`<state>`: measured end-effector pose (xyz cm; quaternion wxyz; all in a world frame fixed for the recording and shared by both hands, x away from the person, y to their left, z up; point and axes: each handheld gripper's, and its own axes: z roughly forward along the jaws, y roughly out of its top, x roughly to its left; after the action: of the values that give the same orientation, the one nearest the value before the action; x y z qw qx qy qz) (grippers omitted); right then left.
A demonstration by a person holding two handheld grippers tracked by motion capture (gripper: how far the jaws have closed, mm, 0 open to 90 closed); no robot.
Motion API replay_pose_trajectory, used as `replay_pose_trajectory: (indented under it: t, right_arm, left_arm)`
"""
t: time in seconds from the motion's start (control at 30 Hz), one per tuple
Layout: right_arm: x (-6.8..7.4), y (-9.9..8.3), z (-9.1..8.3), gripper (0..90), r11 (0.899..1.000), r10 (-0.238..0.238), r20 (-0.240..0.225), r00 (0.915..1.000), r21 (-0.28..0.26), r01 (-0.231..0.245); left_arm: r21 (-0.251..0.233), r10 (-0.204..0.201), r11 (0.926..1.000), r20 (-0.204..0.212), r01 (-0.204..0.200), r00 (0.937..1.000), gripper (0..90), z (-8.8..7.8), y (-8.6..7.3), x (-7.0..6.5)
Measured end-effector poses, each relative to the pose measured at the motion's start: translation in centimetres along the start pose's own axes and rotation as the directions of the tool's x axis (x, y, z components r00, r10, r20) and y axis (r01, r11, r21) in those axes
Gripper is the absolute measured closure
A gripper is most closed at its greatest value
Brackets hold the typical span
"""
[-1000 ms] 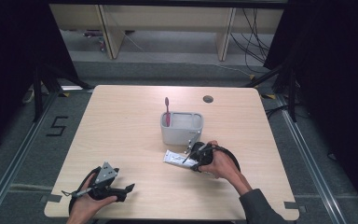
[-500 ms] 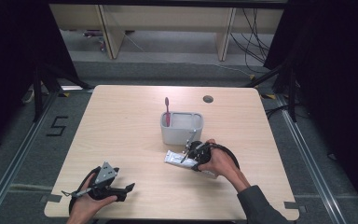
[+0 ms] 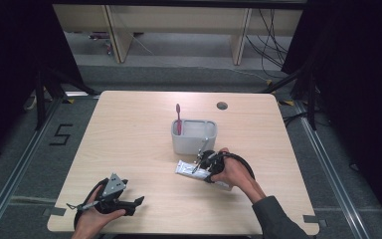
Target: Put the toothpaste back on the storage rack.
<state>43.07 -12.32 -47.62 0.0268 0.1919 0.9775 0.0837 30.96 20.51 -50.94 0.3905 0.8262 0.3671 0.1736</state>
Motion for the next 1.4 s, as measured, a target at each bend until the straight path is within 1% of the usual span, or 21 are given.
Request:
replay_pose_trajectory:
  t: [0.2, 0.3, 0.37, 0.4, 0.53, 0.6, 0.63, 0.77, 0.8, 0.87, 0.93, 0.97, 1.03, 1.07, 1.13, 1.17, 1.2, 1.23, 1.3, 1.33, 1.4]
  right_arm:
    - [0.1, 0.4, -0.1, 69.2, 0.999, -0.033, 0.016, 0.9993, 0.033, 0.032]
    - [0.0, 0.5, -0.1, 70.0, 0.999, -0.037, 0.013, 0.9992, 0.034, 0.037]
    - [-0.2, 0.5, -0.2, 70.6, 0.998, -0.063, 0.014, 0.9979, 0.025, 0.063]
    - [0.0, 0.4, -0.5, 70.9, 0.999, -0.033, 0.024, 0.9992, 0.027, 0.033]
    - [-0.1, 0.1, -1.4, 71.2, 0.999, -0.001, 0.010, 1.0000, -0.034, 0.001]
    - [-0.1, 0.0, -1.7, 71.3, 0.999, -0.011, 0.011, 0.9999, -0.047, 0.012]
    - [0.1, -0.2, -2.3, 71.3, 0.997, 0.007, -0.006, 1.0000, -0.078, -0.008]
    - [0.0, -0.4, -3.0, 71.4, 0.991, 0.005, -0.015, 0.9999, -0.131, -0.007]
    - [0.0, -0.6, -3.6, 71.5, 0.985, -0.005, -0.018, 0.9998, -0.175, 0.002]
    - [0.1, -0.7, -3.8, 71.4, 0.981, -0.005, -0.014, 0.9999, -0.196, 0.002]
    - [0.2, -0.9, -4.4, 71.5, 0.970, -0.004, -0.020, 0.9998, -0.243, -0.001]
    - [0.3, -1.0, -5.1, 71.5, 0.960, -0.008, -0.022, 0.9997, -0.281, 0.001]
    - [0.4, -1.0, -5.4, 71.5, 0.955, -0.004, -0.022, 0.9997, -0.296, -0.003]
    - [0.4, -1.1, -6.0, 71.5, 0.937, 0.015, -0.035, 0.9993, -0.348, -0.026]
    - [0.4, -1.1, -6.2, 71.5, 0.933, 0.026, -0.051, 0.9984, -0.357, -0.042]
    - [0.3, -1.0, -6.4, 71.5, 0.926, 0.002, -0.050, 0.9987, -0.377, -0.020]
    - [0.2, -1.0, -6.8, 71.5, 0.906, 0.013, -0.030, 0.9995, -0.422, -0.024]
    - [0.1, -1.0, -6.9, 71.5, 0.901, 0.010, -0.037, 0.9993, -0.433, -0.025]
    - [0.1, -1.0, -7.0, 71.4, 0.899, 0.017, -0.046, 0.9988, -0.437, -0.035]
    - [0.0, -0.8, -7.0, 71.4, 0.892, 0.004, -0.034, 0.9994, -0.452, -0.019]
    - [0.0, -0.8, -7.1, 71.5, 0.893, 0.008, -0.036, 0.9993, -0.449, -0.023]
  left_arm:
    - [-0.007, -0.008, 0.9999, -0.010, 0.008, 0.9999, 16.1, -0.1, 0.0, 0.0]
    - [-0.009, -0.011, 0.9999, -0.010, 0.011, 0.9999, 16.1, -0.1, 0.1, 0.0]
    - [-0.005, -0.007, 1.0000, -0.007, 0.007, 0.9999, 16.1, -0.2, 0.1, 0.1]
    - [-0.008, -0.005, 1.0000, -0.010, 0.005, 0.9999, 16.3, -0.2, 0.1, 0.1]
    - [-0.004, -0.007, 1.0000, -0.008, 0.007, 0.9999, 16.3, -0.2, 0.1, 0.1]
    - [-0.009, -0.010, 0.9999, -0.007, 0.010, 0.9999, 16.2, -0.1, 0.1, 0.0]
    - [0.000, -0.007, 1.0000, -0.007, 0.007, 1.0000, 16.3, -0.2, 0.2, 0.1]
    - [-0.007, -0.011, 0.9999, -0.006, 0.011, 0.9999, 16.3, -0.2, 0.1, 0.1]
    - [-0.007, -0.014, 0.9999, -0.007, 0.014, 0.9999, 16.2, -0.2, 0.1, 0.1]
    - [-0.006, -0.020, 0.9998, -0.011, 0.019, 0.9998, 16.2, -0.2, 0.2, 0.1]
    - [-0.002, -0.013, 0.9999, -0.006, 0.013, 0.9999, 16.2, -0.2, 0.1, 0.2]
    - [-0.009, -0.018, 0.9998, -0.006, 0.018, 0.9998, 16.2, -0.1, 0.1, 0.2]
    - [-0.002, -0.019, 0.9998, -0.008, 0.019, 0.9998, 16.2, -0.2, 0.2, 0.2]
    - [0.002, -0.019, 0.9998, -0.006, 0.019, 0.9998, 16.2, -0.2, 0.1, 0.2]
    - [-0.002, -0.021, 0.9998, 0.000, 0.021, 0.9998, 16.2, -0.1, 0.0, 0.2]
    - [-0.001, -0.019, 0.9998, 0.000, 0.019, 0.9998, 16.2, -0.1, 0.0, 0.2]
    - [0.003, -0.022, 0.9997, -0.003, 0.022, 0.9998, 16.2, -0.1, 0.1, 0.2]
    - [0.003, -0.022, 0.9997, -0.003, 0.022, 0.9998, 16.3, -0.1, 0.1, 0.2]
    - [-0.006, -0.023, 0.9997, 0.001, 0.023, 0.9997, 16.2, -0.1, 0.0, 0.2]
    - [-0.005, -0.018, 0.9998, -0.001, 0.018, 0.9998, 16.2, -0.2, 0.1, 0.3]
    - [-0.002, -0.021, 0.9998, -0.004, 0.021, 0.9998, 16.2, -0.2, 0.1, 0.4]
